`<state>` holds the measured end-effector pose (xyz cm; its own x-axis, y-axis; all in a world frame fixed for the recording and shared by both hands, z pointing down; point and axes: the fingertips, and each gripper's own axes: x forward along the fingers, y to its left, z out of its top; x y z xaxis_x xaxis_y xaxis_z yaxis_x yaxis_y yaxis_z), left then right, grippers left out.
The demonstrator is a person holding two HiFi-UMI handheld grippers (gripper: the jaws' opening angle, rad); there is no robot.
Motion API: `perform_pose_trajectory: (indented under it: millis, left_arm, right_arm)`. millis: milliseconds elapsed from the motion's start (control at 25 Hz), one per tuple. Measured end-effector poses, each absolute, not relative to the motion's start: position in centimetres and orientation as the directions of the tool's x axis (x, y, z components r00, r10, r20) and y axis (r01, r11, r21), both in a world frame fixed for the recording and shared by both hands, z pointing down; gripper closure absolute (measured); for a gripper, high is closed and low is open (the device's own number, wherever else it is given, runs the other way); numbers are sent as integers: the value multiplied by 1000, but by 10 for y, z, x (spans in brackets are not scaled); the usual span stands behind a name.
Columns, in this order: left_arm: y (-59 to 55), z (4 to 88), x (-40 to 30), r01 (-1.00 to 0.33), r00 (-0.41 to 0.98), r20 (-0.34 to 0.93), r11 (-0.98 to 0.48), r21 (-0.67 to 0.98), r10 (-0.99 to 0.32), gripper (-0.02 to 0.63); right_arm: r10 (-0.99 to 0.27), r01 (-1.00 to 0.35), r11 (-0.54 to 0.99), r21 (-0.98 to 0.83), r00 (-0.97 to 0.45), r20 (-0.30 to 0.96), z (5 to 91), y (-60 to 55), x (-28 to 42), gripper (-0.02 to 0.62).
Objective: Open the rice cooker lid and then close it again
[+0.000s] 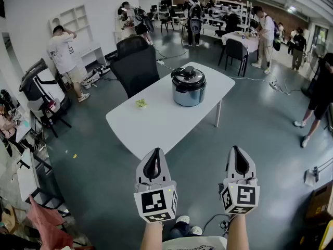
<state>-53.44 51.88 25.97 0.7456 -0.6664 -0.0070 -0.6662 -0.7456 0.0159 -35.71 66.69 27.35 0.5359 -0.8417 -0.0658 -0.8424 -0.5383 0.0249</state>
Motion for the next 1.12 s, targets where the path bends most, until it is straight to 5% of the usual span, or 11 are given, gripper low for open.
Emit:
perform_pose_trajectory:
  millis: [840, 1120]
  left_arm:
    - [462, 275, -501, -649, 761, 13, -760, 20, -649, 592]
    - [428, 286, -479, -637, 771, 23, -771, 13, -636, 592]
  right_arm:
    - [-814, -815, -579, 19, 577, -69, 282, 621, -324, 578]
    - [-839, -841, -541, 10, 539, -71, 293, 587, -312, 437]
